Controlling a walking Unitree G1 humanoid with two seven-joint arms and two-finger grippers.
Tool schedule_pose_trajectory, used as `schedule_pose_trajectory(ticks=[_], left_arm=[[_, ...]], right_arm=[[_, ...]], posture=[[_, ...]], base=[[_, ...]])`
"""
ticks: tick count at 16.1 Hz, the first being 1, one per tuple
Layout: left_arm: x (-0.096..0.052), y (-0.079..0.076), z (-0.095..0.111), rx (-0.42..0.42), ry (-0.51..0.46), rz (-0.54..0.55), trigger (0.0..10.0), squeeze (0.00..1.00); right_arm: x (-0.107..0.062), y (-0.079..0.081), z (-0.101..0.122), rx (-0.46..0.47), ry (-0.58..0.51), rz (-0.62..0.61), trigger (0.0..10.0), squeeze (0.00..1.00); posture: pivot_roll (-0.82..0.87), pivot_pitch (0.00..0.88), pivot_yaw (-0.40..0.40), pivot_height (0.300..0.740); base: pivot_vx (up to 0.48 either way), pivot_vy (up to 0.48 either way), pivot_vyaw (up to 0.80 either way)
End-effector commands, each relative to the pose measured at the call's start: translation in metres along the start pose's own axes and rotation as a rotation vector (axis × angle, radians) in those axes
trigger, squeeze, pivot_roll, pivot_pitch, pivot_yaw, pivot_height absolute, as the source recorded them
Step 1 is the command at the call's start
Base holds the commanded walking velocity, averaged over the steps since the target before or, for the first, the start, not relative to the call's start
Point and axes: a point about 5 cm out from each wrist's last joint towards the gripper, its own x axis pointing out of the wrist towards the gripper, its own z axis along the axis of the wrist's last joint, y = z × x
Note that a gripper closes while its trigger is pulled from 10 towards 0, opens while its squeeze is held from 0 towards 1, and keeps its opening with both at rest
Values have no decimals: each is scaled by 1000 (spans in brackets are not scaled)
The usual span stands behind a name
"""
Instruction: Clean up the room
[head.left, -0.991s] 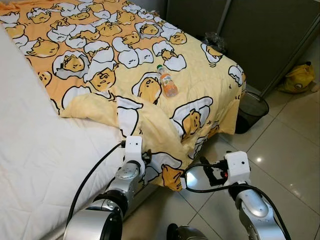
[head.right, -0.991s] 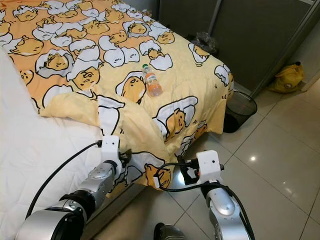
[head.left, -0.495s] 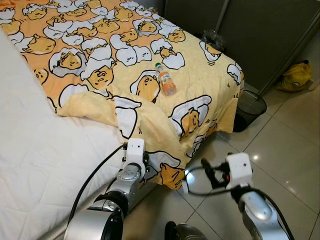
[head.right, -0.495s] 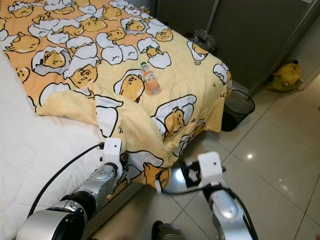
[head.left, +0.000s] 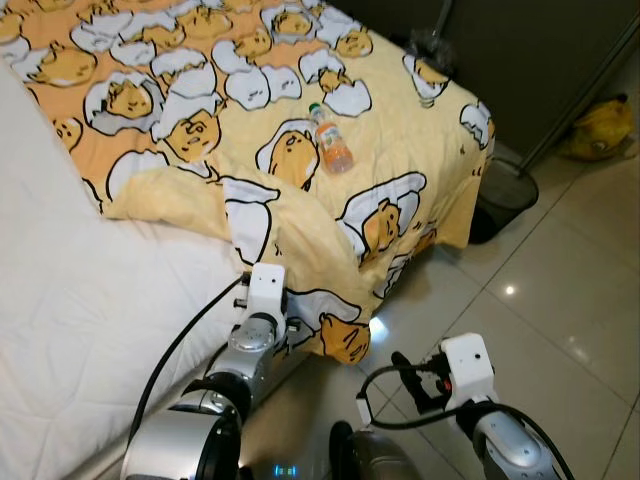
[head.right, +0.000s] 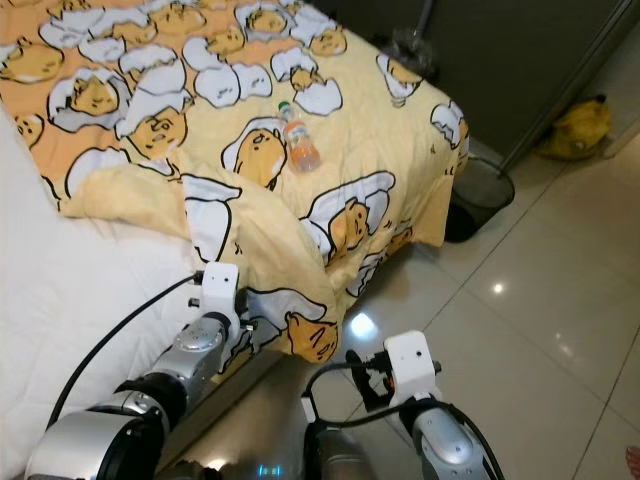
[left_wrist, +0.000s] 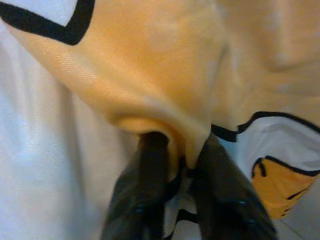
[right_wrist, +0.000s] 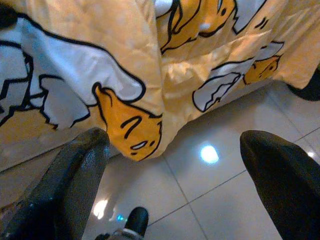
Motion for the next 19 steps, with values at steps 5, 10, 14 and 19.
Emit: schedule_pose_trajectory(ticks=[5,10,14,19], left_arm=[[-1,10,-5,29,12,13,0,0],[-4,16,-18,97,56,40,9961,0],[-6,17,-18,122,18,17,10000,0],[-9,19,-23,182,-9,-118,10000,0]], right_arm=[[-9,4,-4,9,28,3,10000,0],[-9,4,-5,9,39,15,10000,0],[-7,8,-6,8,68,59,10000,0],[-8,10,-12,4,95,89,10000,0]], posture=[[-201,245,-59,740],[-197,246,-67,740],[-186,246,-72,740],[-188,234,-70,740]], base=[[0,0,0],[0,0,0],[0,0,0],[0,0,0]])
